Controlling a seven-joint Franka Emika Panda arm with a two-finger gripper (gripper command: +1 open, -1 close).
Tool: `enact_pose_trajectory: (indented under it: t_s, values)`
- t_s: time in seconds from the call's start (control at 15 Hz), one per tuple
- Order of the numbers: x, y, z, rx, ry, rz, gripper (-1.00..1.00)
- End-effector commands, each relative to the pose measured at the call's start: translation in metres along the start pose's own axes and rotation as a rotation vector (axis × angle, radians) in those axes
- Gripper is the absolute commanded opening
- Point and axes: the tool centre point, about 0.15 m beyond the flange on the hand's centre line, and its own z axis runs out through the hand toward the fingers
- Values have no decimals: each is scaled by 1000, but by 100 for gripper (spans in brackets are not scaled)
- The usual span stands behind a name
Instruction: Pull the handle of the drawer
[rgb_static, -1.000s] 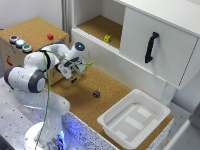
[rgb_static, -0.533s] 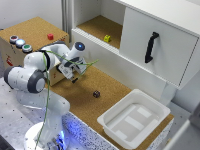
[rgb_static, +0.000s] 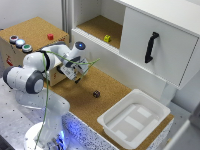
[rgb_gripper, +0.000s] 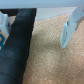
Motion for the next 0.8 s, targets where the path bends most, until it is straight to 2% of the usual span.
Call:
enact_pose_trajectory:
  t_s: [0.0, 0.4, 0.53, 0.73]
  values:
    - [4, -2, -31, -186, -94, -51, 100]
    - [3, 2, -41, -378, -102, -101, 100]
    - [1, 13, -40, -408, -107, -98, 100]
    - [-1, 26, -40, -415, -107, -79, 100]
